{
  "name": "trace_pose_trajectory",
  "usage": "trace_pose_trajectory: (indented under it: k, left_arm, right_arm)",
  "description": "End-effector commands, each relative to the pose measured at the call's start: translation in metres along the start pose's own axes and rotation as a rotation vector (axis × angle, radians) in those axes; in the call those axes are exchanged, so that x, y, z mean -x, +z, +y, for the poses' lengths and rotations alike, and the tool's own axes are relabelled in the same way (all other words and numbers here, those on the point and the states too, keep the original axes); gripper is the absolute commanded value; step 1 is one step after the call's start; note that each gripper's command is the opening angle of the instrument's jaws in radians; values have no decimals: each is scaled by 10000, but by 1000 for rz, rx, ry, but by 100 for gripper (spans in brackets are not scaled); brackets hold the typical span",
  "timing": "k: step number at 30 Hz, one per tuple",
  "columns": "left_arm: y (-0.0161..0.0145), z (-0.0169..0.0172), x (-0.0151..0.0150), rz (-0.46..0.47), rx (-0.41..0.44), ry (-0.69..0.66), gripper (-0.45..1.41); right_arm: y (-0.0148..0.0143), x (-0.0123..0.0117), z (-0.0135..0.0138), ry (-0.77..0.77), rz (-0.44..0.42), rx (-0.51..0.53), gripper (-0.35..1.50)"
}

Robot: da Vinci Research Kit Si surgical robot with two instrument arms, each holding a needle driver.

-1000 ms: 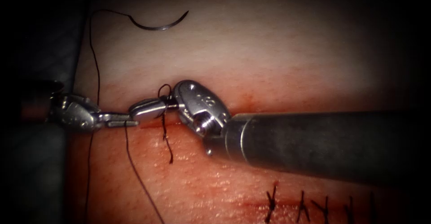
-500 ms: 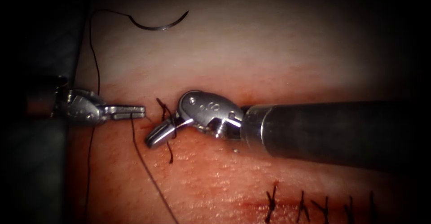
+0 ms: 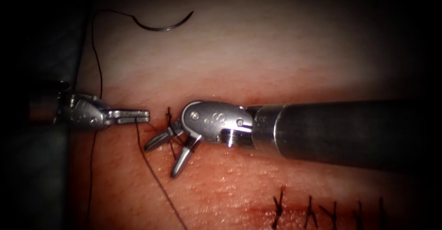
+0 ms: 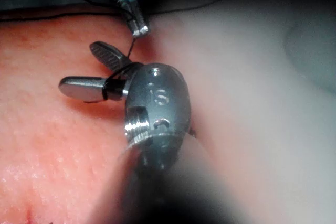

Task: Wound Closure
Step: With the right tool grab the suture end, then pull the right gripper up and the left down to tighten the knot.

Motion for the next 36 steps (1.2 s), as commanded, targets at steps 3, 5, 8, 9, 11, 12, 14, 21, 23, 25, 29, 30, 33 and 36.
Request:
trace_pose_trajectory:
  k: [3,5,8,9,11,12,14,21,23,25,29,30,33,36]
  left_arm:
    - [4,1,4,-1,-1,3,-45]
    - [5,3,2,-6,3,4,-45]
    - [5,7,1,-10,4,0,-45]
    - [6,9,0,-12,4,2,-45]
    - [6,10,0,-13,3,3,-45]
    - [6,12,-1,-15,2,4,-45]
    - [7,14,-3,-18,4,-1,-45]
    - [15,48,-25,-36,53,0,-45]
    - [18,66,-34,-48,76,11,-45]
    - [20,75,-39,-58,91,18,-45]
    - [29,101,-46,-80,131,24,-45]
    - [31,105,-47,-82,137,21,-45]
    - [37,118,-48,-83,157,19,-45]
    - [46,137,-52,-82,192,8,-45]
  right_arm:
    - [5,13,5,-19,-53,-17,105]
    - [5,18,5,-34,-90,-30,100]
    - [6,21,5,-51,-120,-43,91]
    - [7,21,5,-63,-123,-44,74]
    - [8,21,7,-74,-123,-43,41]
    - [9,20,7,-91,-125,-44,7]
    - [10,20,8,-97,-129,-42,-28]
    - [0,14,22,-123,-141,-30,-35]
    - [-1,10,23,-120,-138,-30,-35]
    - [-1,8,23,-119,-139,-32,-35]
    - [-3,4,25,-118,-121,-26,-35]
    - [-4,3,25,-124,-114,-24,-35]
    - [-9,0,28,-100,-89,-11,-35]
    - [-12,-4,27,-89,-66,-9,-35]
